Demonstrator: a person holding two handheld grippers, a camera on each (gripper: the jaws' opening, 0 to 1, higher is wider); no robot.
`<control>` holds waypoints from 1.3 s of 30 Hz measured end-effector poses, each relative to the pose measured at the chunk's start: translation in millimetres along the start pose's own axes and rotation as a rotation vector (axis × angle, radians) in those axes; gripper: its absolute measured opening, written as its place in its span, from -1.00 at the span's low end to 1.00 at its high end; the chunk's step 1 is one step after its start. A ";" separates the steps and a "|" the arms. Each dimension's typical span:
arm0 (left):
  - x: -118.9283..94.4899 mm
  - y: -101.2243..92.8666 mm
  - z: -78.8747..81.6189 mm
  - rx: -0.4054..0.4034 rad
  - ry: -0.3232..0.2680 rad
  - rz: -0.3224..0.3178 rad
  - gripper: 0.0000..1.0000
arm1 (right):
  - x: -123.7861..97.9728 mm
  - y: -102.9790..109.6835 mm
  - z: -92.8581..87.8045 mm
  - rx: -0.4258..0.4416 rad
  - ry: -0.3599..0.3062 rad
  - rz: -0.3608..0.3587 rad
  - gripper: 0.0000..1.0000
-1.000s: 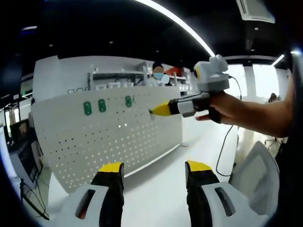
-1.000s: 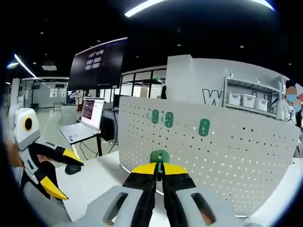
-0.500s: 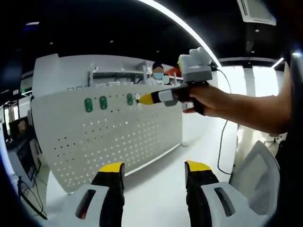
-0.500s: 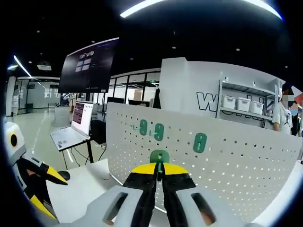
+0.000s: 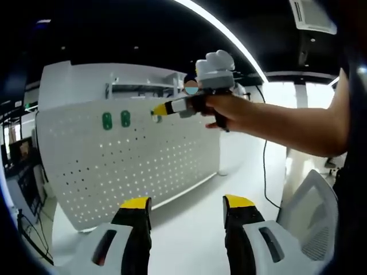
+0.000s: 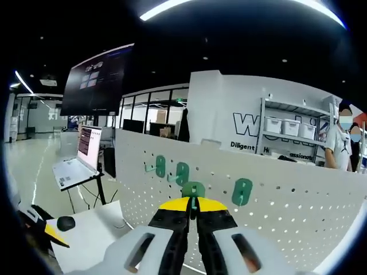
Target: Insert the hook assembly into the mounting plate slot until the hook locks in place.
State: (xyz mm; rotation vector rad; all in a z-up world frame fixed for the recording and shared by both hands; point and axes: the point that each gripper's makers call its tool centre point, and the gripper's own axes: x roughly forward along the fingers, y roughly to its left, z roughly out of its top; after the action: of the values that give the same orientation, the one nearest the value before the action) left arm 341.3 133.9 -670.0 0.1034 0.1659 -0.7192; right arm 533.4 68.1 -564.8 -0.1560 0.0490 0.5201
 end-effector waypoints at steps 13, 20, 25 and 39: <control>4.7 5.4 -4.4 -0.021 0.000 -0.018 0.00 | 24.7 -21.1 2.0 -0.005 -0.001 -0.061 -0.95; 7.0 8.6 -4.9 -0.031 -0.004 -0.024 -0.02 | 32.2 -24.3 -2.1 0.003 0.011 -0.076 -0.95; 8.2 11.0 -6.7 -0.037 -0.003 -0.028 -0.02 | 36.7 -26.7 -3.3 0.012 0.008 -0.089 -0.95; 7.9 14.6 -11.9 -0.052 0.000 -0.032 -0.04 | 43.1 -25.9 -1.8 0.019 -0.006 -0.120 -0.95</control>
State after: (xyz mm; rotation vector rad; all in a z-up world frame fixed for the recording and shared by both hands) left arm 355.5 141.5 -682.6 0.0509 0.1871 -0.7466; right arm 583.7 66.8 -566.8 -0.1382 0.0381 0.3999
